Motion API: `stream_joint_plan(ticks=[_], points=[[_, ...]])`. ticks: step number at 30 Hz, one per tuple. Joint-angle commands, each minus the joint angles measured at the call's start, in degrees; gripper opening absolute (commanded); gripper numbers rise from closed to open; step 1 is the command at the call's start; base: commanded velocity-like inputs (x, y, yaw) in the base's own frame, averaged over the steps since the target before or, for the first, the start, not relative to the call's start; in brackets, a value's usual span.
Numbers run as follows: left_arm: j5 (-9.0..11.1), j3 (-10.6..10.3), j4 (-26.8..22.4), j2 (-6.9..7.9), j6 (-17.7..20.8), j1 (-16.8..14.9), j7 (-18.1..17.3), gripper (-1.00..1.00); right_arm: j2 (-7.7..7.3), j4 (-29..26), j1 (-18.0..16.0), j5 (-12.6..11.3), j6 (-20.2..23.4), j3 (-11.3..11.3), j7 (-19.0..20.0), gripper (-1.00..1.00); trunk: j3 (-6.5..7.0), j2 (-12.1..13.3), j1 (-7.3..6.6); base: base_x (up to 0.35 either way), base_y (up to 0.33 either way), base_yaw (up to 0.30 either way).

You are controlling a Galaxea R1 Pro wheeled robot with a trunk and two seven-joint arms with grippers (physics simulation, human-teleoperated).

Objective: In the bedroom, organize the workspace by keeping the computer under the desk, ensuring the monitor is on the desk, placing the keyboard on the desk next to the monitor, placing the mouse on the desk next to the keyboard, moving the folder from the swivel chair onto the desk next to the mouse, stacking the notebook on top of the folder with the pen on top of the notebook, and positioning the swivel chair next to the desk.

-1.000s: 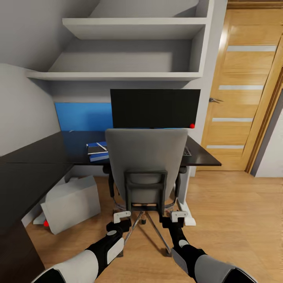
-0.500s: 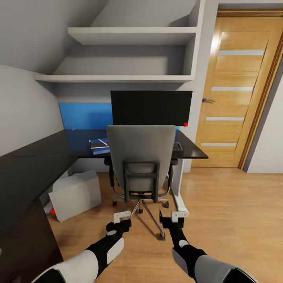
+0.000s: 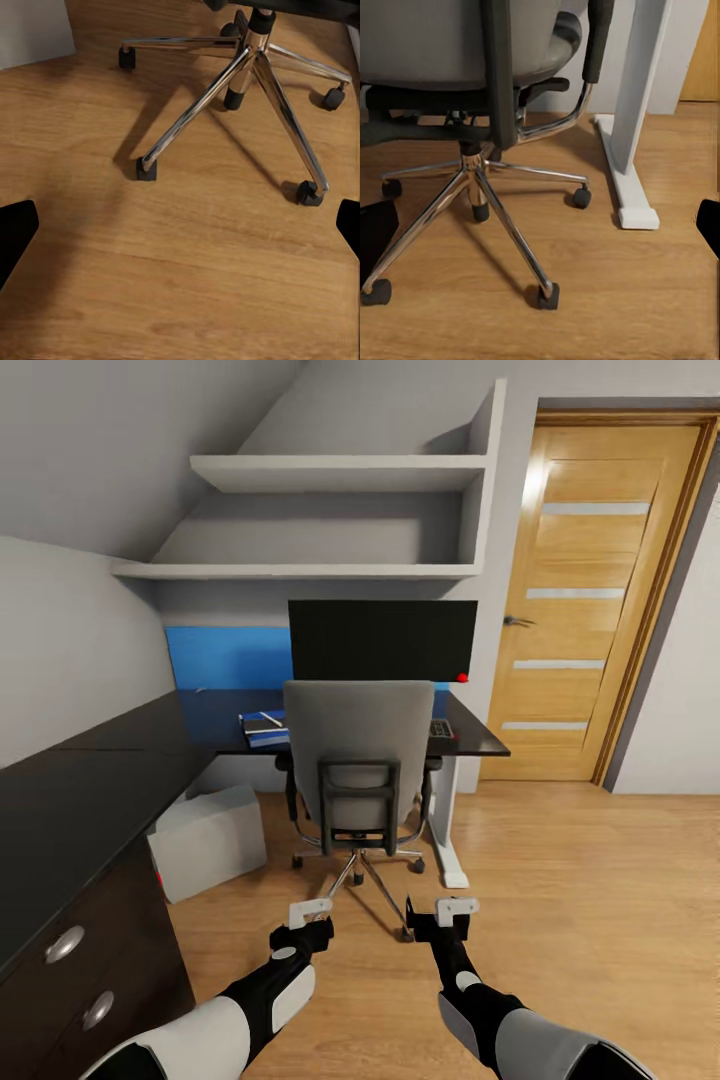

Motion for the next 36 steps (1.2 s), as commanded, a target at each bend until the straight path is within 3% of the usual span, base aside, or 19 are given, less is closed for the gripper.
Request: stream_joint_plan(ticks=[1, 11, 36], points=[[0.6, -0.5, 0.1, 0.0, -0.3, -0.1, 0.3, 1.0, 0.01, 0.1, 0.0, -0.2, -0.1, 0.5, -0.4, 1.0, 0.13, 0.4, -0.27, -0.333, 0.0, 0.0], [0.8, -0.4, 0.4, 0.0, -0.5, -0.1, 0.4, 1.0, -0.02, 0.4, 0.0, -0.2, -0.1, 0.5, -0.3, 1.0, 1.92, 4.4, -2.47, -0.278, 0.0, 0.0], [0.9, -0.3, 0.6, 0.0, -0.2, -0.1, 0.4, 1.0, -0.5, 0.4, 0.0, -0.4, -0.2, 0.3, -0.4, 1.0, 6.41, 14.4, -7.96, -0.006, 0.0, 0.0]])
